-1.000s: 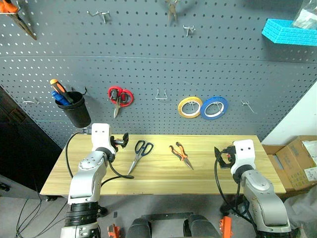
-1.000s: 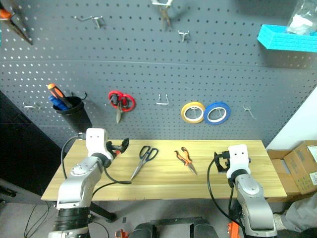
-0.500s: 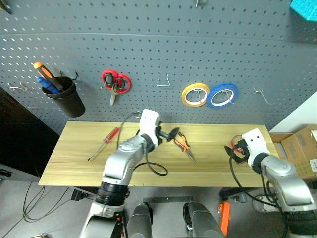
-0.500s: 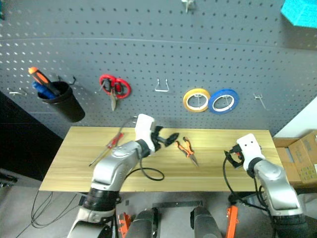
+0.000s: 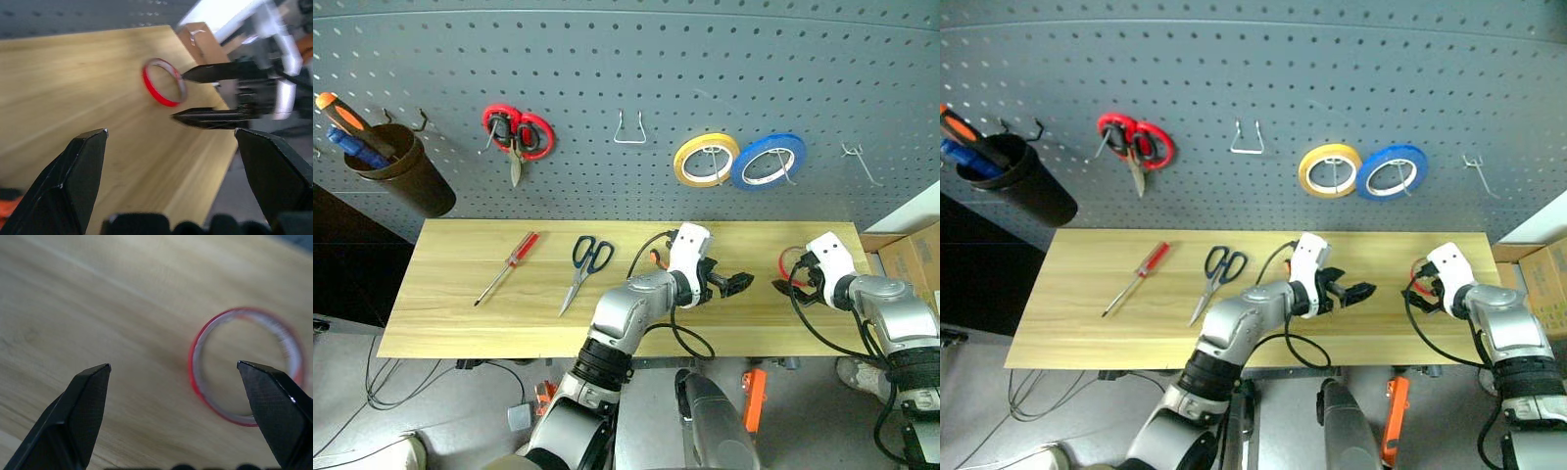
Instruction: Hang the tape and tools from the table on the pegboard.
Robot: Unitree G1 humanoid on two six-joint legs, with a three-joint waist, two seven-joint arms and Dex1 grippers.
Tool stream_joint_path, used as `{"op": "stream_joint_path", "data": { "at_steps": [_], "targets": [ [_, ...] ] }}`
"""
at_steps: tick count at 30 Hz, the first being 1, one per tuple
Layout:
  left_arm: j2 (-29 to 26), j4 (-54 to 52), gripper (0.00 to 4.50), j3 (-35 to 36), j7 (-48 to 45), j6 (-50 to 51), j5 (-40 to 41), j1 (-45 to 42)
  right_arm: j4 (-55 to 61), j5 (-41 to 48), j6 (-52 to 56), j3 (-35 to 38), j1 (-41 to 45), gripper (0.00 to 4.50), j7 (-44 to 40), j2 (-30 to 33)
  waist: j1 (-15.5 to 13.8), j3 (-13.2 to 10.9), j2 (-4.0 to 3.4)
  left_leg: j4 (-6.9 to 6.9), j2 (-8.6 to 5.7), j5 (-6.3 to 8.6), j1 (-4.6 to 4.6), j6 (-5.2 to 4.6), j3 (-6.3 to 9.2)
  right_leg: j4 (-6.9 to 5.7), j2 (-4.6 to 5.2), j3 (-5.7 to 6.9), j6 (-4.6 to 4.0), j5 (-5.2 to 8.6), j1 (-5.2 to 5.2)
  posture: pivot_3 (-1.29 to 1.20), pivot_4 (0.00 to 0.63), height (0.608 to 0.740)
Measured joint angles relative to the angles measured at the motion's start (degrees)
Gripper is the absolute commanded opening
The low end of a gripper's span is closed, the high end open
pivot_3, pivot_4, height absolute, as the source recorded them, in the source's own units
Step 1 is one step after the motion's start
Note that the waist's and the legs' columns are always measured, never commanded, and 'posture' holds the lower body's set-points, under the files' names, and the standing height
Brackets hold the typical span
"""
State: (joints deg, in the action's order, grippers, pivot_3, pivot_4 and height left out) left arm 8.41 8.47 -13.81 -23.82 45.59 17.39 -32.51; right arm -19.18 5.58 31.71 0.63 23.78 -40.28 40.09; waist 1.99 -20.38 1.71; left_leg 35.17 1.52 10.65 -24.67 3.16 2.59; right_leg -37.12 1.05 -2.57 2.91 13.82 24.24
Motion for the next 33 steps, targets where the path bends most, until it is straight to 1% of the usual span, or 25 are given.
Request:
{"op": "stream_joint_path", "data": {
  "at_steps": [8,16,19,24,30,33],
  "targets": [
    [0.2,1.97,4.47,-1.07,0.6,-0.07,0.08,0.22,-10.27,-1.66,-4.45,-2.16,5.08,4.5,-2.41,-0.44,0.09,-1.79,-0.13,0.32,-0.03,0.01,-0.09,0.02,-0.03,-0.05,0.02,-0.06,0.11,-0.06,0.0,-0.05,0.446,0.74],
    [1.13,0.76,4.47,-3.72,0.65,1.09,0.5,1.48,-22.7,-3.58,-9.98,-3.54,11.93,4.5,-3.49,-1.28,0.15,-2.27,-0.08,0.58,-0.03,0.05,-0.14,0.09,-0.03,-0.09,0.03,-0.1,0.2,-0.1,-0.02,-0.04,0.45,0.74],
    [1.3,-0.17,4.5,-3.93,0.7,1.84,0.54,1.84,-27.32,-3.28,-9.27,-2.47,14.88,3.85,-3.37,-1.88,0.32,-2.31,0.0,0.65,-0.02,0.05,-0.13,0.09,-0.03,-0.09,0.03,-0.11,0.27,-0.14,-0.05,-0.04,0.452,0.74],
    [1.41,-0.74,4.5,-3.93,0.73,2.66,0.54,2.0,-30.63,-2.7,-8.41,-1.12,16.77,2.14,-2.92,-2.2,0.44,-2.39,0.11,0.66,-0.03,0.06,-0.15,0.1,-0.04,-0.04,0.03,-0.13,0.34,-0.18,-0.06,-0.05,0.447,0.74],
    [1.44,-0.76,4.5,-3.75,0.81,2.46,0.54,1.97,-29.68,-2.5,-7.96,-0.29,15.8,0.02,-2.83,-2.24,0.59,-2.38,0.1,0.65,-0.02,0.07,-0.16,0.12,-0.04,-0.02,0.03,-0.13,0.35,-0.18,-0.06,-0.06,0.43,0.74],
    [1.46,-0.79,4.5,-3.68,0.79,2.48,0.72,1.95,-26.42,-2.0,-5.94,0.61,13.89,0.02,-1.93,-2.23,0.63,-2.38,0.1,0.66,-0.03,0.08,-0.18,0.13,-0.04,-0.01,0.03,-0.13,0.37,-0.19,-0.06,-0.08,0.419,0.74]
  ]
}}
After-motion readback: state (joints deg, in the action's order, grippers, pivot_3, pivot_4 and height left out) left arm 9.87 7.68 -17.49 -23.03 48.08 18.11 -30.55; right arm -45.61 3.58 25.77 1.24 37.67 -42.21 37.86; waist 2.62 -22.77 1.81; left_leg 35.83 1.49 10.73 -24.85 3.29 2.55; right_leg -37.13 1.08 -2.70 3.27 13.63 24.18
